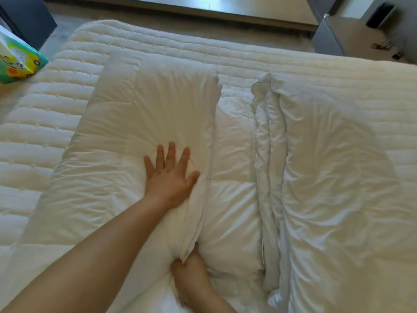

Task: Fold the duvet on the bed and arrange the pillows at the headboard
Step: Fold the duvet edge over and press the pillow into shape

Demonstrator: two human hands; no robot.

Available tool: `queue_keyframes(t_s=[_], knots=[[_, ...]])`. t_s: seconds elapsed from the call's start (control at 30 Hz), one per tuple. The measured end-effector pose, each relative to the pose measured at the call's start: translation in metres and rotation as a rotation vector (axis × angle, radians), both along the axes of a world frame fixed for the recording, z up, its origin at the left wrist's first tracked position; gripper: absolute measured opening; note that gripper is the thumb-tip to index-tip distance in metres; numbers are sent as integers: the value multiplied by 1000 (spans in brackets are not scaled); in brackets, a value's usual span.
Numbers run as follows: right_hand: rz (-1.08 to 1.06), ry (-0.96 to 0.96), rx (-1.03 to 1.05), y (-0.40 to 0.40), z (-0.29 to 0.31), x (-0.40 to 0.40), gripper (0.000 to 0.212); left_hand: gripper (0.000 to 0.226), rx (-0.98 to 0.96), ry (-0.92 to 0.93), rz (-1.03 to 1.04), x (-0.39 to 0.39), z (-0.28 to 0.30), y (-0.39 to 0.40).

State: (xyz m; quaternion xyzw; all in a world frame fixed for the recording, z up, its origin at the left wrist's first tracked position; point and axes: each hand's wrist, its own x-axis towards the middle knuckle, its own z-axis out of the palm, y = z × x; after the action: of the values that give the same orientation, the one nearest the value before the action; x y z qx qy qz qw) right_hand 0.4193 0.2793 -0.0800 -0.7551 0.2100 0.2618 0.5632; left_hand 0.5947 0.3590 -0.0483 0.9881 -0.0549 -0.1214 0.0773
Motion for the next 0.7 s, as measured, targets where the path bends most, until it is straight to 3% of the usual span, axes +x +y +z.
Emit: queue_keyframes(t_s=[0.13, 0.23, 0.27, 0.33, 0.4, 0.47, 0.53, 0.6, 0.7], knots=[[107, -19, -50, -24, 32, -4, 57, 74, 24, -9, 66, 0, 4, -12], [188, -76, -90, -73, 78, -21, 29, 73, -28, -5, 79, -7, 11, -19], [170, -137, -114, -94, 97, -25, 19, 72, -49, 1, 74, -9, 14, -21], [6, -334, -220, -139, 132, -22, 23, 70, -79, 15, 53, -13, 19, -27], [-131, -573, -461, -194, 139, -15, 18, 71, -70, 15, 0, -17, 21, -38], [-72, -643, -789, -233, 120, -1, 44, 74, -29, 24, -87, -24, 16, -55], [158, -578, -1007, -248, 75, 6, 64, 81, 55, 51, -223, -36, 6, -72], [409, -478, -1061, -240, 31, 5, 71, 95, 102, 105, -346, -49, -3, -88], [498, -473, -1088, -229, -4, -2, 72, 93, -142, 59, -158, -53, -2, -115]])
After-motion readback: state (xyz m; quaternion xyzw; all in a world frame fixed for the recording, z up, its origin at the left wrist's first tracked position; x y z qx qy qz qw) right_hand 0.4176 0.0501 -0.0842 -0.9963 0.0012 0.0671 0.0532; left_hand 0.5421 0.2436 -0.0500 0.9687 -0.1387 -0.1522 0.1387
